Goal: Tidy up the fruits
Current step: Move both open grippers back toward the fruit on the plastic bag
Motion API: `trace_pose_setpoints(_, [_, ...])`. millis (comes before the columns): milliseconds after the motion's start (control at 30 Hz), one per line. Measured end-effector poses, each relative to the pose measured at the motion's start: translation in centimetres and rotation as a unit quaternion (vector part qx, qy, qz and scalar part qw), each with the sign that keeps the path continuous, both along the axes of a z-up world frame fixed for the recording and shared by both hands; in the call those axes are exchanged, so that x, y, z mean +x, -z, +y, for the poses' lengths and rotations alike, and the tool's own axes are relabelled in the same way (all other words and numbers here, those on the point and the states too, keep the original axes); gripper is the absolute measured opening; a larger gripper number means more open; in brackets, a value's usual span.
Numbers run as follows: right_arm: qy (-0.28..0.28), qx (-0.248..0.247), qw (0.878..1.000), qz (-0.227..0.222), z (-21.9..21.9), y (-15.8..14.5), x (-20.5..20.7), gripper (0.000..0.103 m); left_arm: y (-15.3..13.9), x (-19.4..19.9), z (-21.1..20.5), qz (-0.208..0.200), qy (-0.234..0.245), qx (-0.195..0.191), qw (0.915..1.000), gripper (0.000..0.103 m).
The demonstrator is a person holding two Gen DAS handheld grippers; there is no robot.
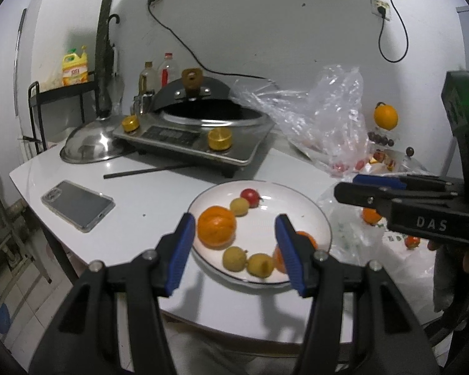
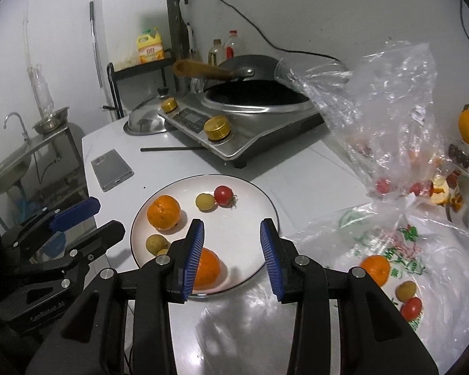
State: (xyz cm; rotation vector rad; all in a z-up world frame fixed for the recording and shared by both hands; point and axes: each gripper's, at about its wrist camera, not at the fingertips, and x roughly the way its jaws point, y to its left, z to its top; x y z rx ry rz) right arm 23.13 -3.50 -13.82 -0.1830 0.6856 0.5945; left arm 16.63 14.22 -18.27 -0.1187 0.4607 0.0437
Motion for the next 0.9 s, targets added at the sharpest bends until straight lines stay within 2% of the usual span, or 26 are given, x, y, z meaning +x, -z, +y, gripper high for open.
trace_pose_setpoints(533, [0.027, 0.026, 0.999, -0.019, -5.2, -1.1, -1.7, 0.040, -1.0, -0.1, -4.3, 0.002, 0.022, 0.018, 0.9996, 0.056])
trace_pose_setpoints(633, [0.032, 0.030, 0.999, -0.022, -6.1, -1.2, -1.9, 0.040, -1.1, -0.2, -4.7, -0.004, 0.026, 0.015, 0.9995, 0.076])
trace_pose_setpoints(900, [0.050, 0.032, 0.998, -0.025, -8.6, -1.4, -2.0, 0.041, -1.2, 0.2, -6.5, -0.001, 0.038, 0.023, 0.9990, 0.076])
